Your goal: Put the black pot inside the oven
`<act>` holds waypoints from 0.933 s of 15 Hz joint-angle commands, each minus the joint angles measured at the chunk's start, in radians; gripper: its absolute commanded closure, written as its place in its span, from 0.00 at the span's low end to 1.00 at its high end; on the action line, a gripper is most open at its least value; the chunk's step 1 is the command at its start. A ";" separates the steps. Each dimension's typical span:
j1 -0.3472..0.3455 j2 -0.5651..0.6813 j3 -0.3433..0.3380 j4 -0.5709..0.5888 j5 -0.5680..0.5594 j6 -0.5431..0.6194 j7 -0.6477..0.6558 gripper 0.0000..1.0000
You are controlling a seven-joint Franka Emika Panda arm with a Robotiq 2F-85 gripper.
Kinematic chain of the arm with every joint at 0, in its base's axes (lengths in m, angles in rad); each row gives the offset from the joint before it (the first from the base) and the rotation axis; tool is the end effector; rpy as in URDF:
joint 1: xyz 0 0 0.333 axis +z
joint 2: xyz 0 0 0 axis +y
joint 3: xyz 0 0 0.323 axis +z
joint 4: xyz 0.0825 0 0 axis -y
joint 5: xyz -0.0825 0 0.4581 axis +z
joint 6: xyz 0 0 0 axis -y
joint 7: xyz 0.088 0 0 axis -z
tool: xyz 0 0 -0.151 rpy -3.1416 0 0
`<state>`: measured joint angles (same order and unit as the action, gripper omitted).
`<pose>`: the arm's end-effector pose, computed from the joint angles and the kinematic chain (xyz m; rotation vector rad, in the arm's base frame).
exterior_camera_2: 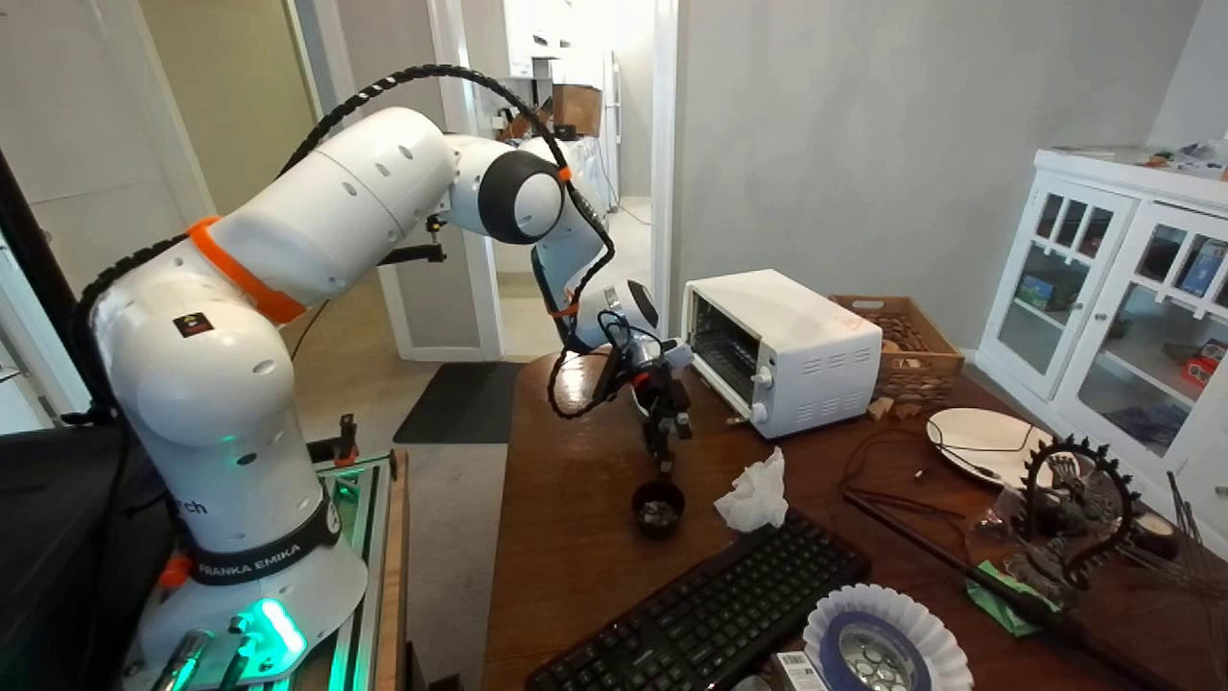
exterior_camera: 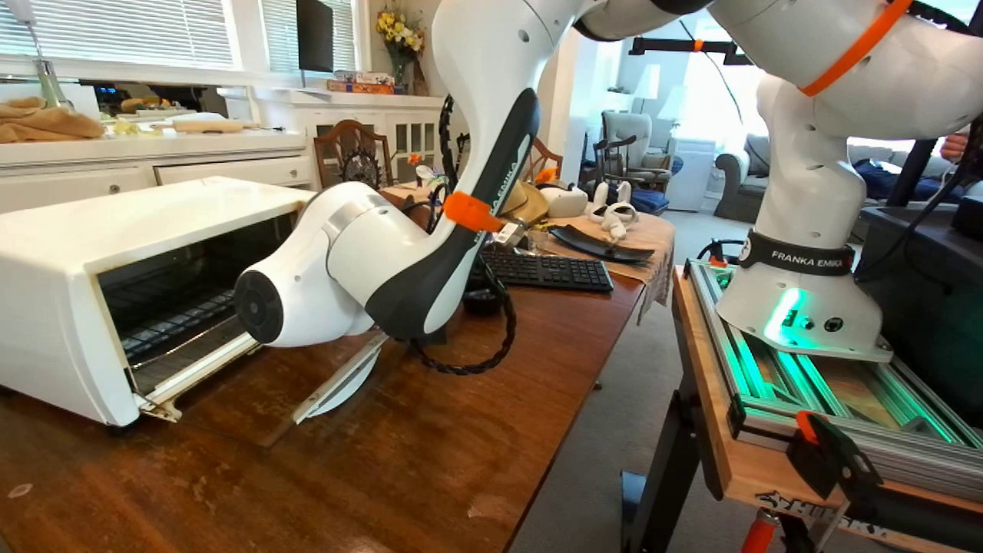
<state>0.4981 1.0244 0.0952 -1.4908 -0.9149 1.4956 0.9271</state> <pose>0.5812 0.2416 -0.0182 1.9391 0.1150 -0.1645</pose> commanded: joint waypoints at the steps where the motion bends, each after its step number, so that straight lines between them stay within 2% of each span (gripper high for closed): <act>1: -0.014 -0.014 0.001 -0.028 -0.007 0.033 0.028 0.00; 2: -0.016 -0.016 0.001 -0.031 -0.007 0.036 0.031 0.01; 4: -0.020 -0.017 0.001 -0.036 -0.007 0.038 0.037 0.26; 5: -0.020 -0.018 0.001 -0.039 -0.008 0.040 0.039 0.30; 8: -0.024 -0.021 0.000 -0.047 -0.008 0.044 0.047 0.56; 14: -0.026 -0.023 0.001 -0.056 -0.009 0.043 0.056 0.99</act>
<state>0.4794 1.0237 0.0944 -1.5057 -0.9149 1.5074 0.9608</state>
